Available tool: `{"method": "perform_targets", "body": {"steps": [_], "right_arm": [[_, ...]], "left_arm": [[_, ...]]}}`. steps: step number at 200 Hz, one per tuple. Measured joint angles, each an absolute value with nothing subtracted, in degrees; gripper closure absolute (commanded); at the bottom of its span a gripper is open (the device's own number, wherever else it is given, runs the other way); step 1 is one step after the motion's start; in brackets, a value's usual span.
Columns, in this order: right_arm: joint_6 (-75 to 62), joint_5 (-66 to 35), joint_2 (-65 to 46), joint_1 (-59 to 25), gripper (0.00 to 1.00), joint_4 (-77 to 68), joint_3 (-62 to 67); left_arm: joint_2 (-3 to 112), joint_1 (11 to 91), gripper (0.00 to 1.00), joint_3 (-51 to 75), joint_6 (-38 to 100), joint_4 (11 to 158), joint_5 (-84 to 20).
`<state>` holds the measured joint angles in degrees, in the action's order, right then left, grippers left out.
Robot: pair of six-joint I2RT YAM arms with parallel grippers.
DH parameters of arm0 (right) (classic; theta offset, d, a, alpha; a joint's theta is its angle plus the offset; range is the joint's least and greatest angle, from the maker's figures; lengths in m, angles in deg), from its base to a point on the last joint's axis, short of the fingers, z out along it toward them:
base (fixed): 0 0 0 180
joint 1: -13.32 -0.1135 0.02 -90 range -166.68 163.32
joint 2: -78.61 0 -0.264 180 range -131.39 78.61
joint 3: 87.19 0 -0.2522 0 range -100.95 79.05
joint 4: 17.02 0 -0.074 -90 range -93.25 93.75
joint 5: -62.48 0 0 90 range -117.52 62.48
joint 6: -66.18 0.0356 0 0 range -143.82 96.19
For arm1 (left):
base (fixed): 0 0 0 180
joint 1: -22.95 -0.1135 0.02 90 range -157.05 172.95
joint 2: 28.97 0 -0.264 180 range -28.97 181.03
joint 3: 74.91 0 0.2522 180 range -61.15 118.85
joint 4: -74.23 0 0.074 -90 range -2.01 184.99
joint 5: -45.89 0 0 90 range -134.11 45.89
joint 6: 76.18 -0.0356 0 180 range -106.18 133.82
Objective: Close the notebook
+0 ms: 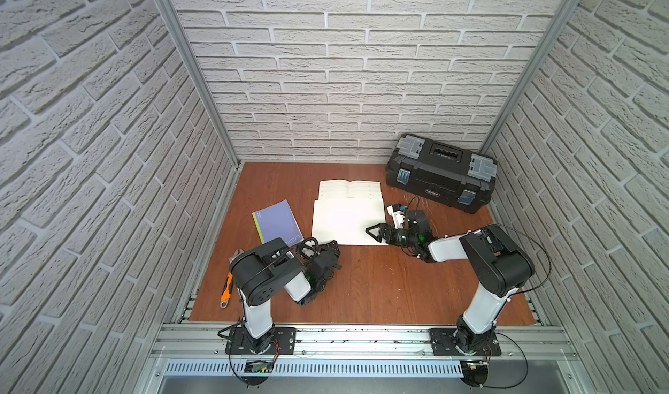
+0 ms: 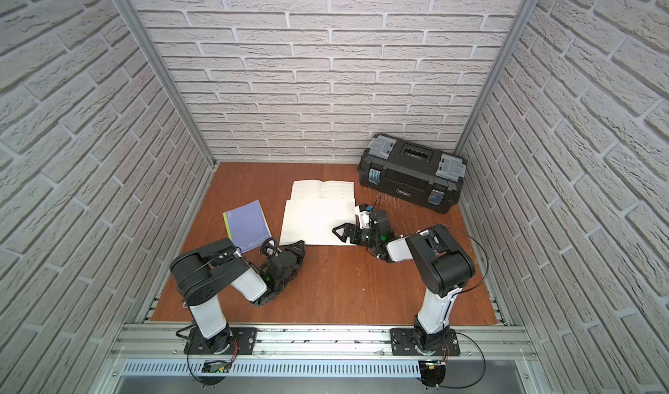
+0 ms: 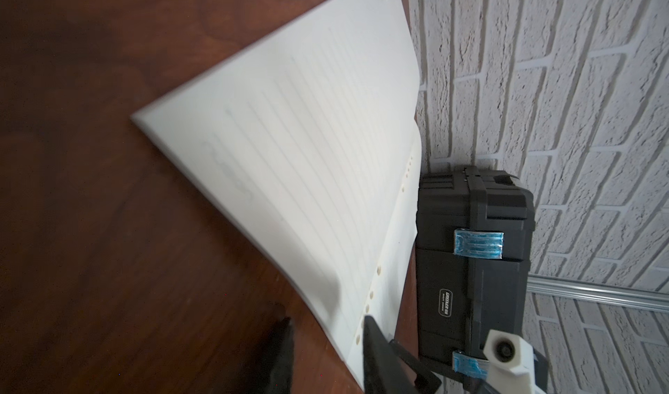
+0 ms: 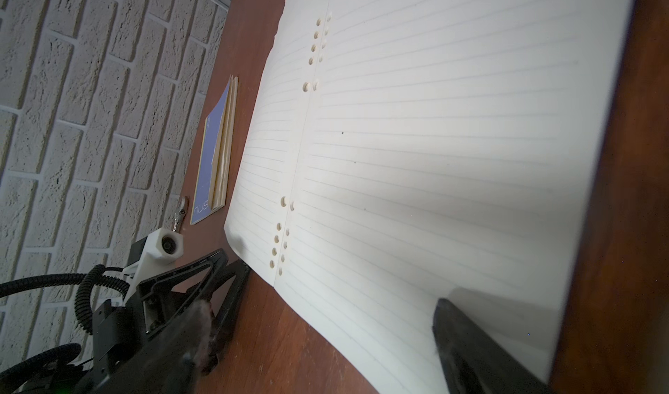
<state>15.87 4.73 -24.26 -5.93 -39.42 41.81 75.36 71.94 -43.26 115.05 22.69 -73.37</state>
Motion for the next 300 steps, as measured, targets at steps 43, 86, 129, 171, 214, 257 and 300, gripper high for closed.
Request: {"method": "perform_targets", "body": {"steps": [43,86,129,171,214,257,300], "right_arm": [[16.26,5.34,-24.76,-5.93,0.04,-40.31,41.77],[16.26,5.39,-24.80,-5.93,0.04,-40.36,41.77],[16.24,5.39,-24.82,-5.93,0.04,-40.38,41.77],[16.17,5.56,-24.91,-5.93,0.04,-40.55,41.77],[16.04,5.65,-24.96,-5.93,0.04,-40.60,41.77],[16.02,5.78,-25.00,-5.93,0.04,-40.68,41.77],[16.02,5.76,-25.02,-5.93,0.04,-41.47,42.23]], "left_arm": [[78.99,71.40,0.68,-43.54,115.02,16.27,-73.96],[78.88,70.83,0.72,-44.13,114.70,15.57,-74.07],[78.53,69.69,0.84,-44.35,113.01,15.74,-73.52],[78.29,69.06,0.74,-44.18,110.54,16.16,-72.89],[78.29,68.62,0.94,-44.18,109.58,15.87,-72.52],[78.62,68.23,1.00,-44.22,108.80,14.08,-72.43],[79.93,67.99,1.00,-44.18,108.36,11.53,-72.25]]}}
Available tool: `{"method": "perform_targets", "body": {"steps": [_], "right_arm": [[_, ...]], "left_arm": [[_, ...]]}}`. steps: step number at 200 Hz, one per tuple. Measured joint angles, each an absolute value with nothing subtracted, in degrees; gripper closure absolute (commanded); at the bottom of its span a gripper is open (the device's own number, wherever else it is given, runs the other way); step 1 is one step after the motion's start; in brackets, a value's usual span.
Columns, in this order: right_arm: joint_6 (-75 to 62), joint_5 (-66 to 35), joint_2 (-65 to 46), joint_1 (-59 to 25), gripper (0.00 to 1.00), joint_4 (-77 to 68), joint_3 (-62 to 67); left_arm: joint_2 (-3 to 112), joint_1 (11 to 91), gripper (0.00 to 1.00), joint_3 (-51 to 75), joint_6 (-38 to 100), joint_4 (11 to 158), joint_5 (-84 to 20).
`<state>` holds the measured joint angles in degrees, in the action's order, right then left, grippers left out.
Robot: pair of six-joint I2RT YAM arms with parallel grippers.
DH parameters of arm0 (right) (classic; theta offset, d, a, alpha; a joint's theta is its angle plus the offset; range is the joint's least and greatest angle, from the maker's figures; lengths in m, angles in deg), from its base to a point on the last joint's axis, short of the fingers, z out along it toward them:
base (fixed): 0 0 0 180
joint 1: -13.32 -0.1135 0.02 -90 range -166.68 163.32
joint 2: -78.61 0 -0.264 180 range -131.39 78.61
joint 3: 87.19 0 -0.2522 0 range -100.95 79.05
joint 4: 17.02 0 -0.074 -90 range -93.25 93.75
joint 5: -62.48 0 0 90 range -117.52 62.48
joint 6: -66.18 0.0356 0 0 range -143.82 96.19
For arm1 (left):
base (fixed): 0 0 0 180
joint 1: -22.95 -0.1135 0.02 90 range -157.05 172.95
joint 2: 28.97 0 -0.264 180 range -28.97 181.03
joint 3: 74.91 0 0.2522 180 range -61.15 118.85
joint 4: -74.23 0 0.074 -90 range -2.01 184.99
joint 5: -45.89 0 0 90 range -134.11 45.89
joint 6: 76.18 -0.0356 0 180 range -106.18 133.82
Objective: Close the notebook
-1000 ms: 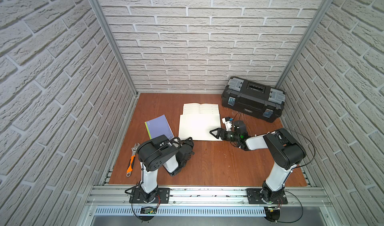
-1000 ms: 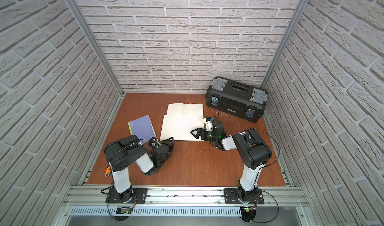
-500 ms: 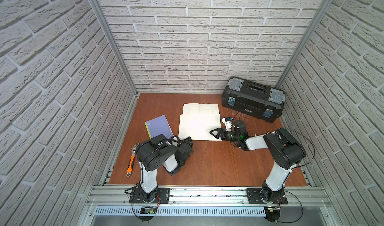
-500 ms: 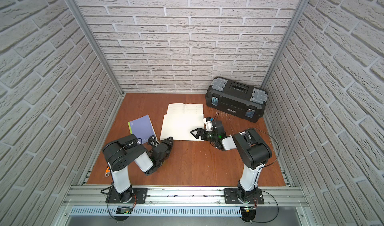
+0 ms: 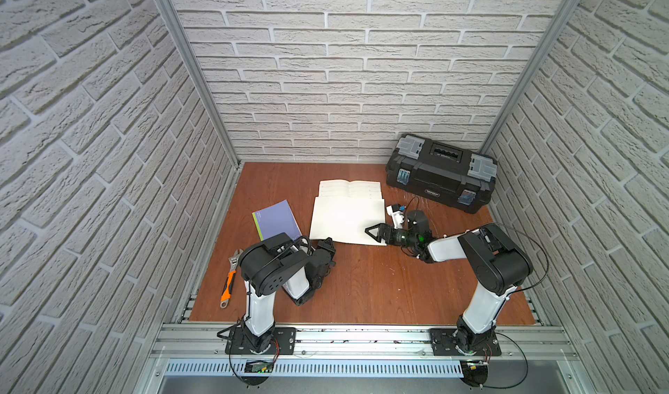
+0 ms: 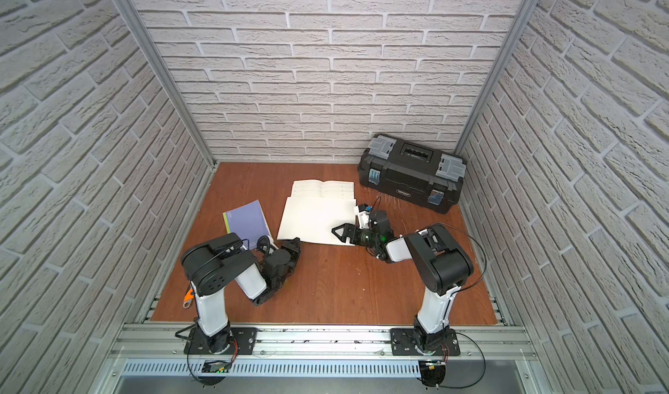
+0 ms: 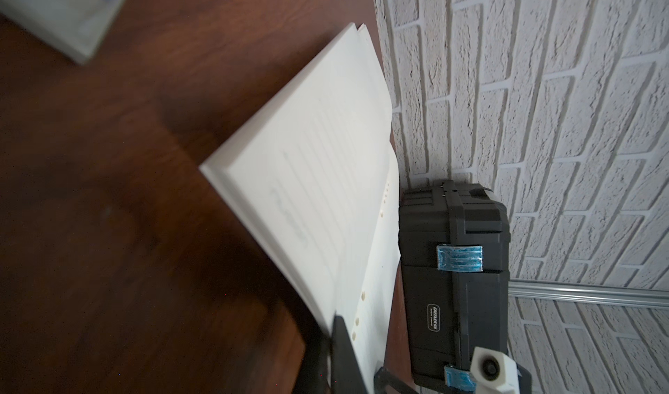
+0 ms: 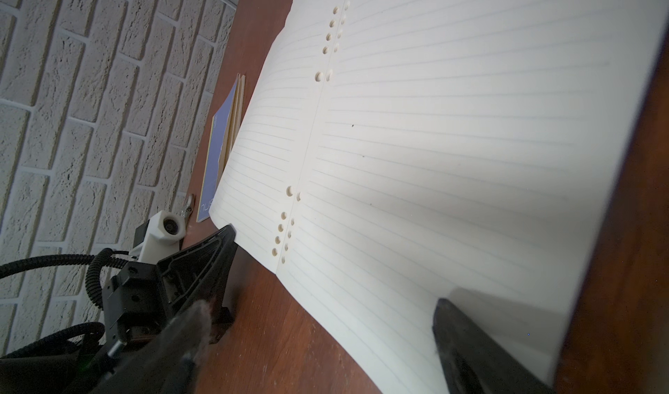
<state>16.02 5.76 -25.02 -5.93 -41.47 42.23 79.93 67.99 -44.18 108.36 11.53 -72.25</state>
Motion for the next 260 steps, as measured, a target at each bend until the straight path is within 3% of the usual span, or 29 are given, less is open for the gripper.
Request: {"method": "perform_targets", "body": {"steps": [51,131,243,260], "right_arm": [[16.37,5.76,-25.52,-5.91,0.04,-44.82,43.56],[17.37,7.73,-28.58,-5.82,0.04,-49.84,43.34],[19.34,8.12,-30.16,-5.82,0.04,-53.65,43.37],[19.52,8.16,-30.35,-5.82,0.04,-54.08,43.37]], "left_arm": [[77.61,67.96,1.00,-41.77,104.80,18.41,-71.71],[56.83,73.03,1.00,-27.33,85.32,55.94,-73.83],[65.11,76.49,1.00,-19.81,70.94,63.54,-69.04],[65.81,76.49,0.84,-19.72,69.34,63.54,-67.29]]}}
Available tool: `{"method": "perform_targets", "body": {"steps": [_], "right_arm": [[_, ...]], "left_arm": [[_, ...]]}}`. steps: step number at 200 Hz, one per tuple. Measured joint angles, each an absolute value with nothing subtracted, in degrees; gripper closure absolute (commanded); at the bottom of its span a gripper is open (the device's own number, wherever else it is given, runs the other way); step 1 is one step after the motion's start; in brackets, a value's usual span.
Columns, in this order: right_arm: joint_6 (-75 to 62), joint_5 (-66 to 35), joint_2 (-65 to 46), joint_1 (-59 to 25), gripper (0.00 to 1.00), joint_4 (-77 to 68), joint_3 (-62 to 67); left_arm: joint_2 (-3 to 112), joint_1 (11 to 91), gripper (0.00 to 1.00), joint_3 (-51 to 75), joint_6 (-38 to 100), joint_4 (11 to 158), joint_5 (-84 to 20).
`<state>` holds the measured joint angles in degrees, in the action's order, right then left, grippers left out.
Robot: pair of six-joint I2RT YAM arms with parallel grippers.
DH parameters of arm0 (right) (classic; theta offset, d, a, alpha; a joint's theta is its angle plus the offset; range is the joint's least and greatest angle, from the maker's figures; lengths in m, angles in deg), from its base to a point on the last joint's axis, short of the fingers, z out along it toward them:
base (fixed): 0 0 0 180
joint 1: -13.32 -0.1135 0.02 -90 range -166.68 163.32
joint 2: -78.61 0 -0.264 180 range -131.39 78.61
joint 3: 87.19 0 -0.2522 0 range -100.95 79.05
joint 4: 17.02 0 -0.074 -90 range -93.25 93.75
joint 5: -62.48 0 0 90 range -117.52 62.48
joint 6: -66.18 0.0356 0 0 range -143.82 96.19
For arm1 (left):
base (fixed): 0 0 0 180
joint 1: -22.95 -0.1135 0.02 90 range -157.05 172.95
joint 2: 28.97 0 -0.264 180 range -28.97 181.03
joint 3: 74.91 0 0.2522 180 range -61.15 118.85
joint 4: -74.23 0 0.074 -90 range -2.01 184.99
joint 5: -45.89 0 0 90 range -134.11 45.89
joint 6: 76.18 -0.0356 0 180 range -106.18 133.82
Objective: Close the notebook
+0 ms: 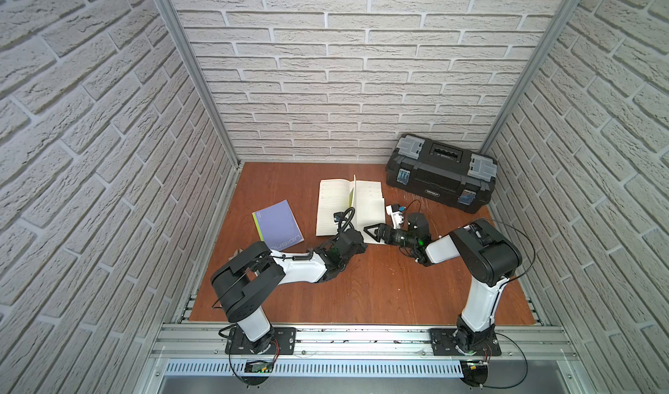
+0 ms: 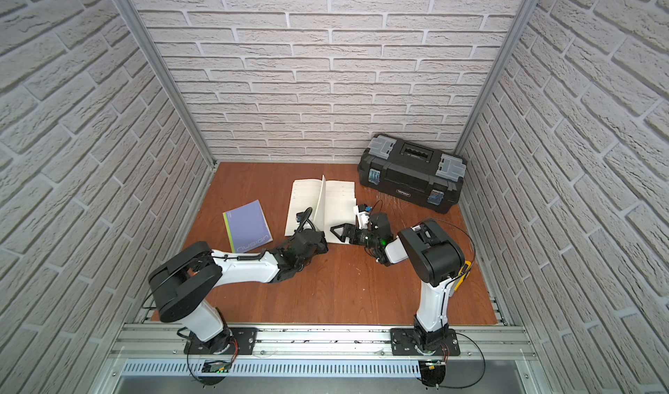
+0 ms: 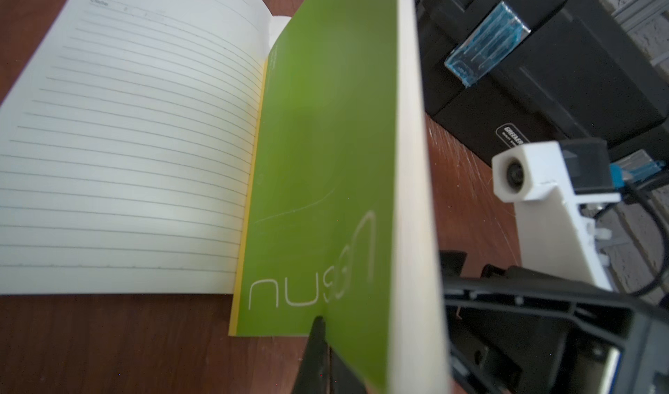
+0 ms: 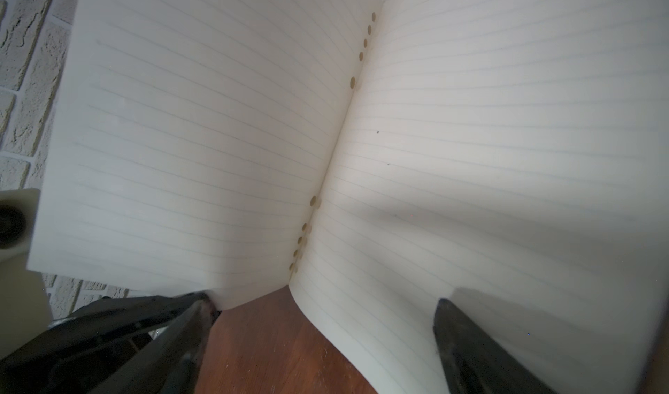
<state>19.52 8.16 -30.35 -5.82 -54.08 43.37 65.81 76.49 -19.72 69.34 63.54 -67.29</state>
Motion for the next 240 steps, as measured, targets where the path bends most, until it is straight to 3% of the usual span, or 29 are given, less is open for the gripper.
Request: {"method": "perform_targets", "body": {"steps": [13,38,171,240], "right_arm": [[19.58,8.16,-30.44,-5.82,0.04,-54.28,43.37],[19.91,8.12,-30.46,-5.82,0.04,-54.54,43.37],[19.28,7.27,-27.80,-5.27,0.04,-51.83,44.92],[15.04,4.01,-16.37,-5.18,0.04,-30.52,45.88]], "left_arm": [[66.07,76.49,0.68,-19.72,68.43,63.24,-65.61],[66.66,76.49,0.59,-19.72,67.77,61.69,-62.07],[66.75,73.34,0.59,-19.37,64.91,61.77,-51.62],[58.25,71.66,0.59,-19.48,62.83,64.92,-49.78]]}}
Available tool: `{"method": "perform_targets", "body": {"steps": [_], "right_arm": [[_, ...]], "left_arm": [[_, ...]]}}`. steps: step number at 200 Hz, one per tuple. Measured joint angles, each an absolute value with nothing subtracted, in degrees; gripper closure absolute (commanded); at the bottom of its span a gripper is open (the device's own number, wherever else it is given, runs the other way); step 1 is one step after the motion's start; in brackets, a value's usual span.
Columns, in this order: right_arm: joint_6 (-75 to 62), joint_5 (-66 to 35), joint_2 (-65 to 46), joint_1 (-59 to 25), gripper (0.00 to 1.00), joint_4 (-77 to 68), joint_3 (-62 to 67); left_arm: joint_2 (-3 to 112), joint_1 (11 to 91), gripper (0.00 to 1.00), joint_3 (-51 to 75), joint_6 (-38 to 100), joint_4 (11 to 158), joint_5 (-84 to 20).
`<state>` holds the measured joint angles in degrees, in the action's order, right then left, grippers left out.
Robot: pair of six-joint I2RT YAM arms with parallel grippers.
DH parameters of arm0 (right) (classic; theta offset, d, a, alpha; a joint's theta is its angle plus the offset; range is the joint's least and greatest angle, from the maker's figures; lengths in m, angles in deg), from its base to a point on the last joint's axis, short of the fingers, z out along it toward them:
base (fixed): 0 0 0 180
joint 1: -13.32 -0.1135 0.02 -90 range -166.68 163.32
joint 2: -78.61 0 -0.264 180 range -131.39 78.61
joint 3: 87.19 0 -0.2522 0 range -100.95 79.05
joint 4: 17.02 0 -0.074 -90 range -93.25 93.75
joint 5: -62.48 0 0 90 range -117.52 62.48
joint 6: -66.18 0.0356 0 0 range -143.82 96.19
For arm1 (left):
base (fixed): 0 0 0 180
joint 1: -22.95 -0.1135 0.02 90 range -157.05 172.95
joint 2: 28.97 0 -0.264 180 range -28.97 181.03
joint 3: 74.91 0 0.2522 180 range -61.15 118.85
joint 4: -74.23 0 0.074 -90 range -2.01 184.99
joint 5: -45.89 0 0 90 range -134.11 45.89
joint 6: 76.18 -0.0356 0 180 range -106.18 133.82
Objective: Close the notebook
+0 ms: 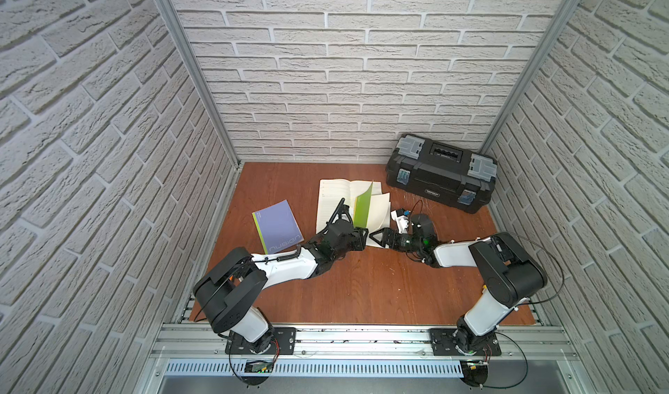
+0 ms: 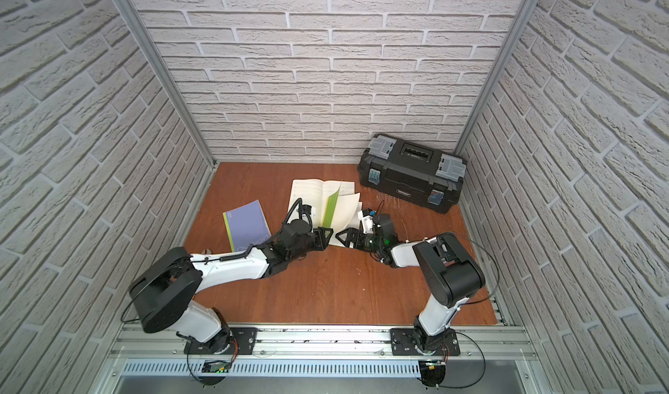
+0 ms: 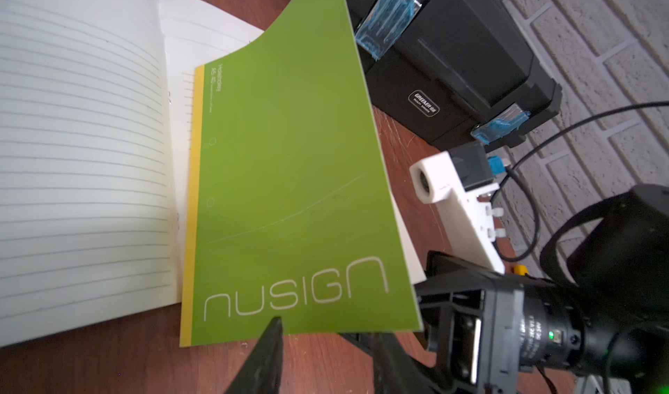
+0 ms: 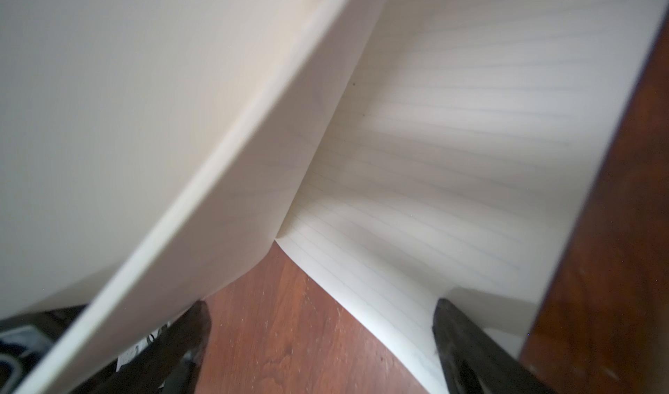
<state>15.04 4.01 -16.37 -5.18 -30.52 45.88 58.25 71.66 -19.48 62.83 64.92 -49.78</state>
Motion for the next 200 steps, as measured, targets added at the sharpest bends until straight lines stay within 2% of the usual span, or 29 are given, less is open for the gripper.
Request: {"method": "perform_targets", "body": {"steps": [80,118,159,180,200], "right_arm": [[9.72,-3.90,-1.18,-5.16,0.04,-8.73,46.40],[7.17,-8.91,5.58,-5.16,0.03,-0.53,44.57],[5.83,-11.90,3.57,-4.81,0.02,1.04,40.57],[5.35,-11.79,-1.28,-4.09,0.02,1.06,37.88],[5.07,-10.98,-6.64,-3.39,0.02,1.28,34.49]], "left_arm": [[57.46,66.02,0.57,-21.01,63.25,62.41,-44.36],[57.46,64.97,0.55,-20.92,62.94,56.42,-32.52],[60.94,64.95,0.50,-18.47,67.73,43.37,-17.22],[62.99,64.38,0.52,-16.00,67.29,45.95,-17.37],[64.78,63.51,0.53,-11.87,64.67,54.32,-21.26]]}}
